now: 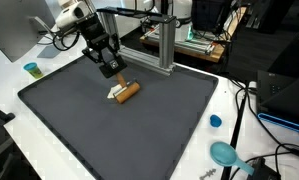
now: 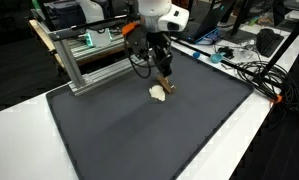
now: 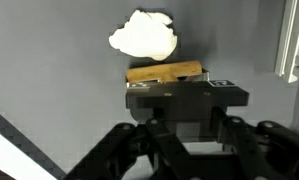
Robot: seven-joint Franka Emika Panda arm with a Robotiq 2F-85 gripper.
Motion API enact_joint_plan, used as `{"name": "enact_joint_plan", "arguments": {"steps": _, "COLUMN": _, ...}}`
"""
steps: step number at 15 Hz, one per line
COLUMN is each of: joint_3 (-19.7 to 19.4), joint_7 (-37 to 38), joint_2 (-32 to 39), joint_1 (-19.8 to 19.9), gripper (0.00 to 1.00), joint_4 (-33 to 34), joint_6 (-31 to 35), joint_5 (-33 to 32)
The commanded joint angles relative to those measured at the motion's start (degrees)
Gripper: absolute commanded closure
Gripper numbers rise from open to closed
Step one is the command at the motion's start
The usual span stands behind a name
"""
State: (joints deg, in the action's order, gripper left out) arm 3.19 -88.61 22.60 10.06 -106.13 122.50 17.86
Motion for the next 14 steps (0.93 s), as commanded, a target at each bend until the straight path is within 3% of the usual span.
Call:
{"name": "enact_joint_plan", "arguments": {"steps": 1, "joint_3": -0.01, "joint_7": 1.07, "joint_2": -4.37, "joint_1": 1.05, "gripper": 0.79, "joint_4": -2.06, "joint_6": -2.84, "joint_5": 2.42}}
{"name": "enact_joint_plan", "arguments": {"steps": 7, "joint_3": -0.50, "joint_7": 1.45, "joint_2": -6.55, "joint_1": 0.91, "gripper": 0.79, "joint_4": -3.77, "joint_6": 0.86, "joint_5": 5.95}}
{"name": "enact_joint_plan", "arguments": {"steps": 12, "joint_3": -1.58, "joint_7": 4.32, "joint_2": -6.94, "joint_1": -0.65, "gripper": 0.79, "joint_4": -8.46, "joint_6": 11.87, "joint_5": 1.78}}
{"name": "enact_joint_plan", "arguments": {"steps": 14, "joint_3": -2.03, "joint_7": 5.93, "joint_2": -7.01, "joint_1": -0.89, "gripper": 0.79, "joint_4": -9.72, "joint_6": 12.89, "joint_5": -0.37}}
